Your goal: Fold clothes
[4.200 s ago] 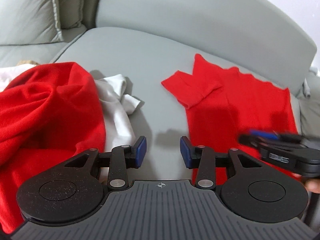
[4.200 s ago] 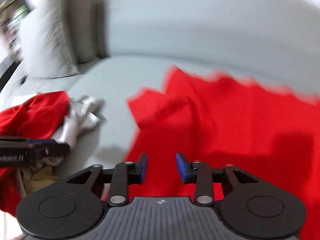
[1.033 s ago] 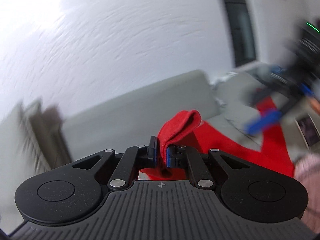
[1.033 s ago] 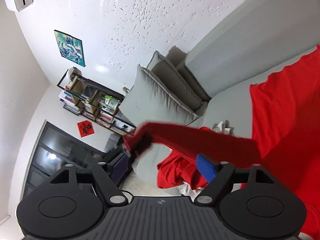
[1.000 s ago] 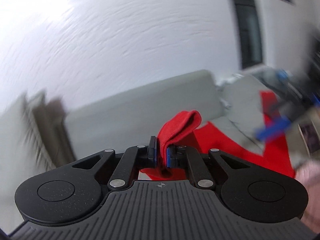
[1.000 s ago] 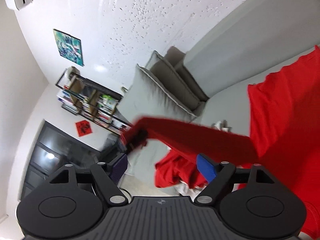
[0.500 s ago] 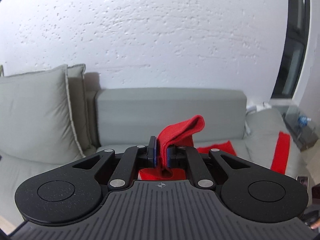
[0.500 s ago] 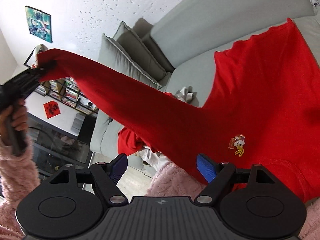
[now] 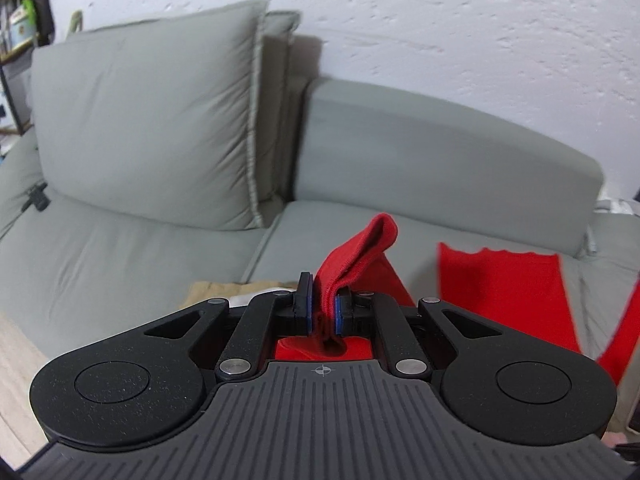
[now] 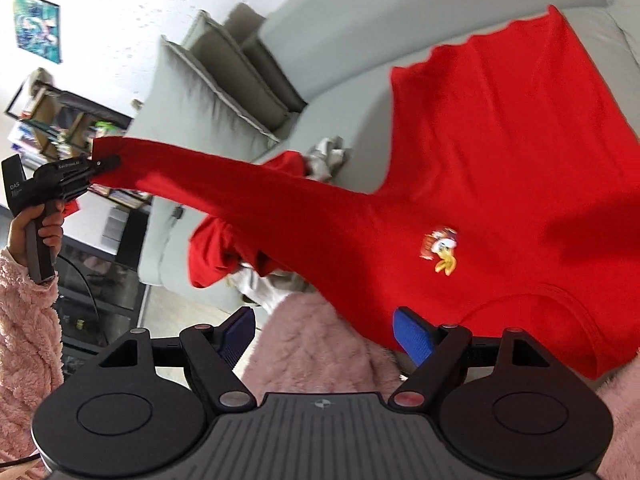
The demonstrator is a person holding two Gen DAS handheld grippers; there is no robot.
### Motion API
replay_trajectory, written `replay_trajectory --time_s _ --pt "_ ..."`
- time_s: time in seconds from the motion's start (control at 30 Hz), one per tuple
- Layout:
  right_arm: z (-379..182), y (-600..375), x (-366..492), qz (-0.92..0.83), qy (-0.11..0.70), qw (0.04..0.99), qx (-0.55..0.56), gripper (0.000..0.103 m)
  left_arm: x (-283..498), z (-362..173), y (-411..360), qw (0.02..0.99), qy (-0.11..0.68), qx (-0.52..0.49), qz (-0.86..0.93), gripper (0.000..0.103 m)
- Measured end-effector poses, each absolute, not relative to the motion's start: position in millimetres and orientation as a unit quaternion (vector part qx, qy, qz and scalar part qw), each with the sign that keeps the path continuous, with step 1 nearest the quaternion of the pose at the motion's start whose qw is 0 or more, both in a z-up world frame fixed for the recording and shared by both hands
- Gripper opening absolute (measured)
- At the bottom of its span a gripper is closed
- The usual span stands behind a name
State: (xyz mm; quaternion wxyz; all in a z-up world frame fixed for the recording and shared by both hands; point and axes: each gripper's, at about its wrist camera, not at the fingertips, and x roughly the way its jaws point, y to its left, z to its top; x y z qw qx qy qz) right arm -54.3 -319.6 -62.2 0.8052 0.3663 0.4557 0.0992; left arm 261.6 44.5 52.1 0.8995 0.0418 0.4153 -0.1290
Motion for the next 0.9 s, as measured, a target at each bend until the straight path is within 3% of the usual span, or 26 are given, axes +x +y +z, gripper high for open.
replay_trajectory --time_s 0.13,0.2,0.27,0.33,0.5,0.73,0.8,0.83,0.9 --pt "-61.6 -311.1 -46.6 0.090 0.463 0.809 0.352 0.079 302.5 24.4 43.2 0.899 0.418 0.038 -0.120 0.014" --pt "-61.5 -305.4 -42.4 0.083 0.467 0.812 0.341 0.079 320.3 7.3 34.4 0.905 0.410 0.049 -0.105 0.029" --pt "-61.8 -301.3 -40.0 0.078 0.471 0.813 0.334 0.079 334.7 -9.8 25.3 0.912 0.396 0.063 -0.090 0.060" --pt "-62.6 -297.0 -38.9 0.073 0.476 0.813 0.327 0.079 357.4 -46.4 13.2 0.903 0.415 0.100 -0.044 0.067" --pt "-65.6 -296.5 -46.5 0.065 0.488 0.813 0.310 0.079 377.1 -90.4 26.8 0.884 0.456 0.096 0.044 0.067" --pt "-84.9 -310.3 -48.4 0.047 0.489 0.801 0.341 0.079 338.0 -90.0 63.7 0.895 0.441 0.048 0.047 0.067" --pt "-89.1 -312.2 -48.6 0.053 0.484 0.800 0.349 0.078 311.2 -79.5 59.2 0.910 0.412 0.045 0.019 0.063" --pt "-91.1 -312.4 -48.6 0.059 0.483 0.801 0.349 0.077 301.0 -74.4 53.9 0.913 0.407 0.039 0.001 0.056" --pt "-93.0 -312.0 -49.6 0.066 0.481 0.803 0.346 0.065 286.6 -69.5 40.4 0.910 0.411 0.026 -0.038 0.037"
